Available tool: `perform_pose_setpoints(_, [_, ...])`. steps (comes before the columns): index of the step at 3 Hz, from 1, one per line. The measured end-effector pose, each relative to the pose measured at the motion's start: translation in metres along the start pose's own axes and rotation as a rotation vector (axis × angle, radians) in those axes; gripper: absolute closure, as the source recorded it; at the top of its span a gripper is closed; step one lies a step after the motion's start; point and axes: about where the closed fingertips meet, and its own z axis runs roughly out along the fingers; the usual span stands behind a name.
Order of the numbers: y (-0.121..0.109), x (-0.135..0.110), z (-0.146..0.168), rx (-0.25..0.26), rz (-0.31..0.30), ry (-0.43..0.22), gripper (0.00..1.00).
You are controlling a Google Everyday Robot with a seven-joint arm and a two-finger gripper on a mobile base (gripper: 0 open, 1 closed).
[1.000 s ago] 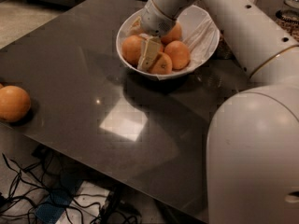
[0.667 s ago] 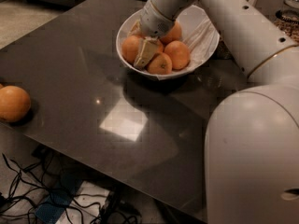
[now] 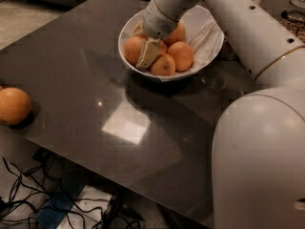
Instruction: Pick orange from white bowl
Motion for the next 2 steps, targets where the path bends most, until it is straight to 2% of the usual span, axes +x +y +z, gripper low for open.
perform_pose_setpoints(1, [0.006, -0.009, -0.019, 0.047, -0.005, -0.015, 1.00])
perform_pose_setpoints(2, [0.005, -0.015, -0.043, 0.114, 0.012, -0.057, 1.00])
